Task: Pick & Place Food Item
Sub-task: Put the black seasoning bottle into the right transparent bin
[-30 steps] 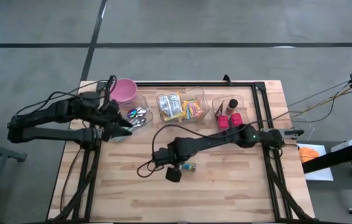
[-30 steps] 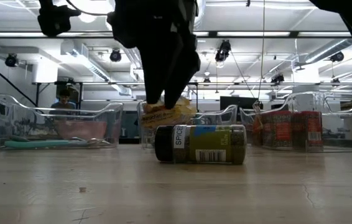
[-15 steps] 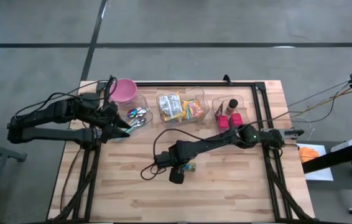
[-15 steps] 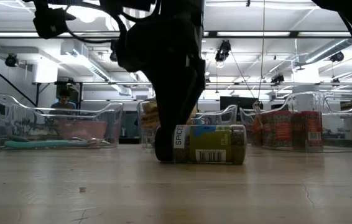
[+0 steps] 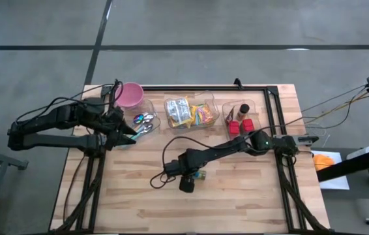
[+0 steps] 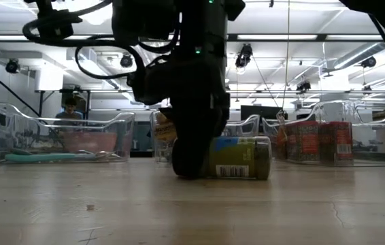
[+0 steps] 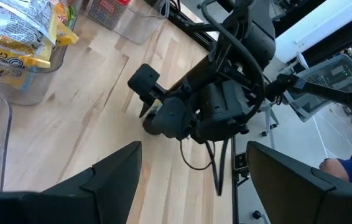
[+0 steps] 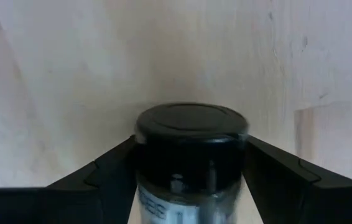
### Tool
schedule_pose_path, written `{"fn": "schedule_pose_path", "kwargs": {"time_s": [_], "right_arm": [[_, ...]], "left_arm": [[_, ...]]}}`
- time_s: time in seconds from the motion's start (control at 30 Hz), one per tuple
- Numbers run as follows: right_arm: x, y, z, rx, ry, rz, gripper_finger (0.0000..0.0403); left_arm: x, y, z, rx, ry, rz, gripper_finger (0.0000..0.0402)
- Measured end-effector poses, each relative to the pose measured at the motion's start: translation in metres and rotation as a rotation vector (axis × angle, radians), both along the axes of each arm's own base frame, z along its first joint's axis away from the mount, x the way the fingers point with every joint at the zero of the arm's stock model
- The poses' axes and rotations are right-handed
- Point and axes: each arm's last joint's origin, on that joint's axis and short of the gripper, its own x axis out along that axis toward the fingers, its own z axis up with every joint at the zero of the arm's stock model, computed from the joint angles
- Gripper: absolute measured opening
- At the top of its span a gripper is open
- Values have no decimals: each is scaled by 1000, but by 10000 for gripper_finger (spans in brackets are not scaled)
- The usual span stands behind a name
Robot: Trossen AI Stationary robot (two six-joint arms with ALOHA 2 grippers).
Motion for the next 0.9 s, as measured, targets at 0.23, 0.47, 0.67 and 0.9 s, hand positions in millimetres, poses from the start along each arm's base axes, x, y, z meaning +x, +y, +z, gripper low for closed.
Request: {"fn": "schedule_pose_path", "kwargs": {"time_s": [0.23,0.47,0.67,0.9], "right_arm": [[2,0,-3,-10,-28,-11,232],[6,0,6,-41,-73,-23,198],[8,4,16,-32,-107,-67,198],[0,13,70,-82,-301,-193,198]], "left_arm": [[0,0,0,1,-1,-3,294],[0,0,0,2,1,-4,294],[0,0,0,4,3,-4,294],[-1,1,1,49,-16,28,294]]}}
